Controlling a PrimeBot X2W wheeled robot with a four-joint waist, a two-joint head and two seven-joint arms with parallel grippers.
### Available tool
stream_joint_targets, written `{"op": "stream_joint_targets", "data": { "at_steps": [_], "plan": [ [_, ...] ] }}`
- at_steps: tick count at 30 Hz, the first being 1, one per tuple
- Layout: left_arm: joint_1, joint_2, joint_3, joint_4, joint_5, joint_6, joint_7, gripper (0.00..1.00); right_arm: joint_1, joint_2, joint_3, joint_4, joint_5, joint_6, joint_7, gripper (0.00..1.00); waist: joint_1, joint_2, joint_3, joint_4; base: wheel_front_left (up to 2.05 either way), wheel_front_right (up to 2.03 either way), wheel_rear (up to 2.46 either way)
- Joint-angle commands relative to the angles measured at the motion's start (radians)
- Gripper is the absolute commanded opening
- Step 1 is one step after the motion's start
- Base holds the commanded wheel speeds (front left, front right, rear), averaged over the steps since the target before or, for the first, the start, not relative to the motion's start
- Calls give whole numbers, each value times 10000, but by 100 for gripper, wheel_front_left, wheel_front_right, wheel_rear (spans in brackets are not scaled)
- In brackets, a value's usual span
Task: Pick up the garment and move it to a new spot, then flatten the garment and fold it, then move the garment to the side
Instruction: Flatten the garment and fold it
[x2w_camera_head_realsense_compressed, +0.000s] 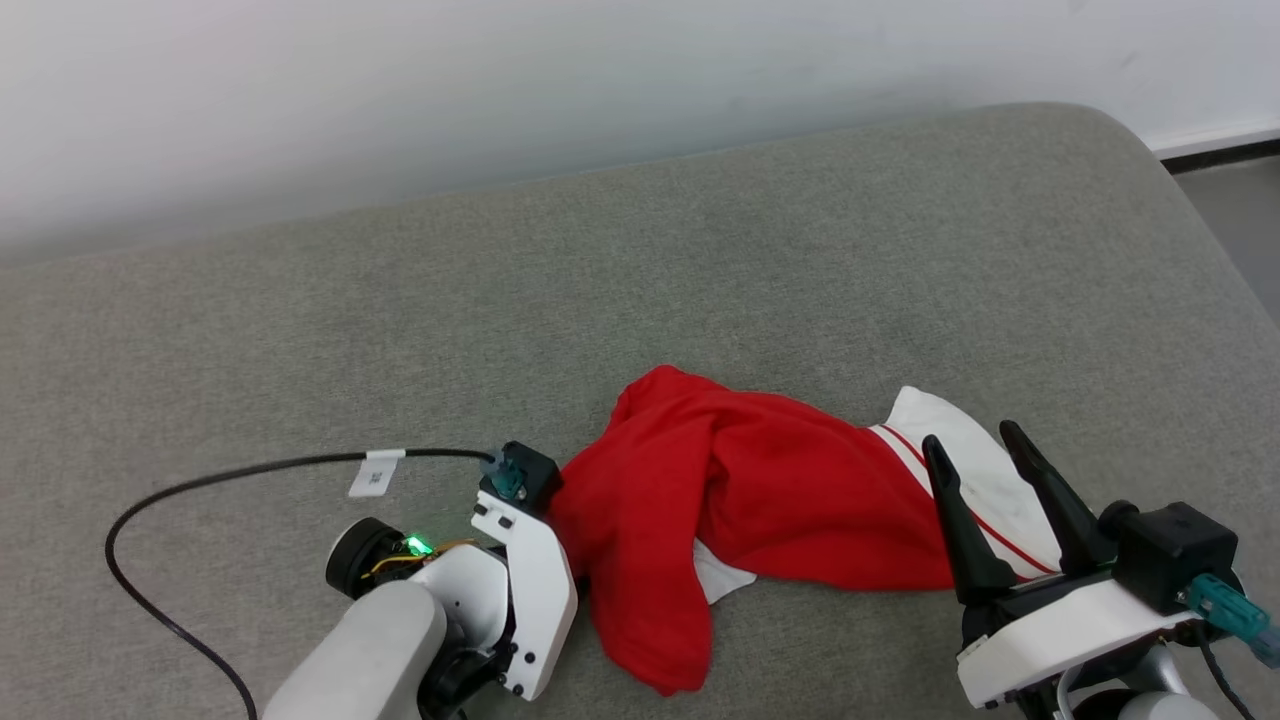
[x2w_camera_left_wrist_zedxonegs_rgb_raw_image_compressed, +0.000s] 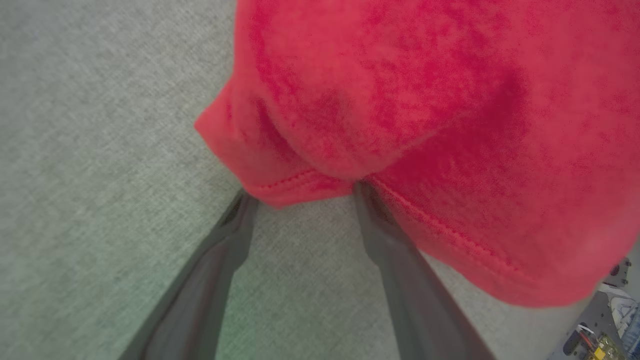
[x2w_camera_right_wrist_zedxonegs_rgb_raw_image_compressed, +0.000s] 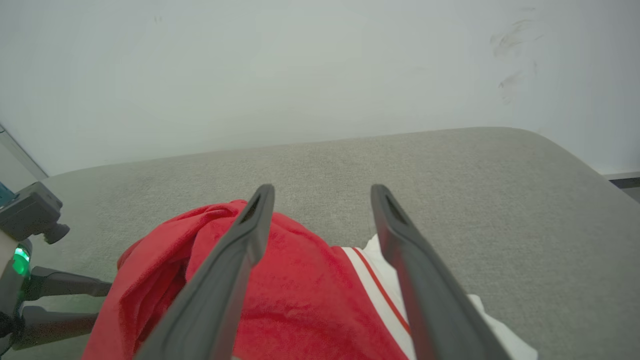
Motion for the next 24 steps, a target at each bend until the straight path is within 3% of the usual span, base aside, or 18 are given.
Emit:
{"op": "stream_joint_targets", "data": {
  "at_steps": [1,3,4,5,6,7,11,19,24],
  "plan": [
    [72,-10,-114,207,-94,-46,208,100,-140,-1,42,31,7,0,-44,100,0,0,166,-169,0,0,0],
    [174,-18,-451,470,-309,-150,965,100,-161,-19,34,109,56,-1,-120,100,0,0,203,-226,0,0,0],
    [221,-13,-564,524,-437,-204,1198,82,-172,-25,39,148,64,0,-150,100,0,0,213,-247,0,0,0],
    [251,-20,-649,531,-580,-235,1387,47,-194,-22,29,188,81,0,-174,100,0,0,216,-266,0,0,0],
    [220,9,-740,502,-601,-263,1500,30,-206,-18,16,225,97,0,-181,100,0,0,226,-274,0,0,0],
    [182,48,-789,446,-591,-268,1485,0,-214,-15,4,247,112,0,-192,100,0,0,235,-272,0,0,0],
    [-23,297,-590,-61,-515,-227,906,0,-193,-3,-111,354,137,0,-250,100,0,0,141,-157,0,0,0],
    [-1031,954,474,-1739,-140,431,-208,0,-287,-49,-326,273,87,0,-180,100,0,0,129,159,0,0,0],
    [-2089,1046,1145,-1918,64,882,-631,0,-512,-71,-352,143,63,-1,-152,100,0,0,584,104,0,0,0]
  ]
}}
